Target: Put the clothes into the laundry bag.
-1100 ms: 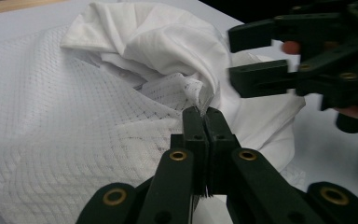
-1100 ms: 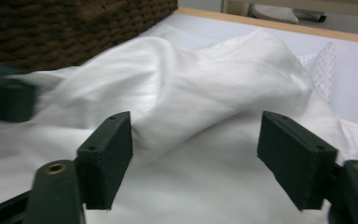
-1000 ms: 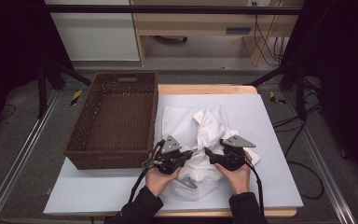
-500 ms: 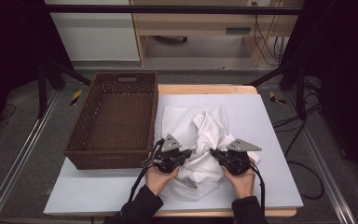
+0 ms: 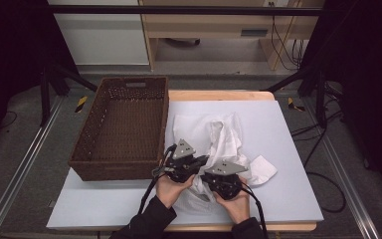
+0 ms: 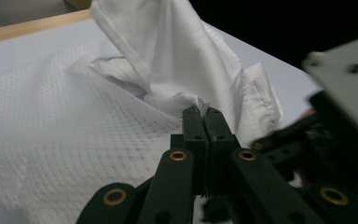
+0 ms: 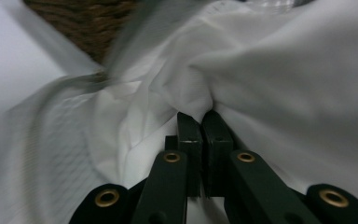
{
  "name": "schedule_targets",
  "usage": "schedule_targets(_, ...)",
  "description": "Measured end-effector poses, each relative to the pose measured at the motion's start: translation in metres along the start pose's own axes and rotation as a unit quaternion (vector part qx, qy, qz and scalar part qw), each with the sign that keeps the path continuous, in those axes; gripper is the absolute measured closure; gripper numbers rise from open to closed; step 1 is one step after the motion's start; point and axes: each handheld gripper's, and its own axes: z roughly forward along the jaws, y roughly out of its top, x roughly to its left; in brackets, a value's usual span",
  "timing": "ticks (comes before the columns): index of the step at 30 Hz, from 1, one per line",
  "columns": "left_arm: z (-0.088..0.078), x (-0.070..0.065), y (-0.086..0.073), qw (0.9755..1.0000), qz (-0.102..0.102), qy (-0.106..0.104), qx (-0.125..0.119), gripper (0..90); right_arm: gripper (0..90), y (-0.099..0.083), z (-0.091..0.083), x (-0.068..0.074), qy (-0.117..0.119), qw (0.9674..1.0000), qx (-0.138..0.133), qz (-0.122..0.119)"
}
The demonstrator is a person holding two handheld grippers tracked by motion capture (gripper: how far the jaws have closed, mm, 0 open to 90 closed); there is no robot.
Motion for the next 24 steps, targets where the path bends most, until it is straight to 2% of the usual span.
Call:
schedule_targets(4,0.002,0.003,-0.007,1.0000,-0.006,0.000,0.002,89.2,87.6,0.001,0.023,-0.004,-0.039,0.9991,0.007,0.016)
schedule_targets(7,0.004,0.008,-0.015,0.9999,-0.010,0.000,0.005,89.1,85.7,-0.001,0.027,-0.007,-0.034,0.9991,0.000,0.026)
schedule_targets(11,0.007,0.012,-0.021,0.9999,-0.015,0.000,0.004,89.1,73.5,-0.002,0.007,-0.007,0.000,0.9994,-0.020,0.029)
schedule_targets(14,0.009,0.011,-0.022,0.9999,-0.012,0.001,0.008,89.1,67.6,-0.004,-0.023,-0.008,0.000,0.9986,-0.049,0.016)
schedule_targets(15,0.010,0.011,-0.023,0.9999,-0.012,0.003,0.007,89.1,66.1,-0.004,-0.031,-0.009,-0.001,0.9981,-0.058,0.019)
schedule_targets(17,0.010,0.010,-0.023,0.9999,-0.008,0.004,0.010,89.1,62.3,-0.003,-0.050,-0.016,-0.016,0.9963,-0.081,0.025)
schedule_targets(19,0.010,0.011,-0.024,0.9999,-0.007,0.003,0.011,89.1,56.5,0.000,-0.065,-0.026,-0.047,0.9934,-0.099,0.033)
schedule_targets(20,0.010,0.011,-0.024,0.9999,-0.007,0.004,0.012,89.1,50.7,0.003,-0.070,-0.033,-0.067,0.9913,-0.107,0.038)
schedule_targets(22,0.010,0.011,-0.025,0.9999,-0.007,0.004,0.011,89.1,36.5,0.007,-0.069,-0.044,-0.095,0.9883,-0.111,0.045)
schedule_targets(23,0.010,0.012,-0.025,0.9999,-0.004,0.004,0.013,89.1,32.6,0.009,-0.066,-0.049,-0.101,0.9876,-0.108,0.052)
schedule_targets(24,0.010,0.012,-0.025,0.9999,-0.002,0.005,0.013,89.1,30.6,0.011,-0.055,-0.058,-0.113,0.9864,-0.100,0.064)
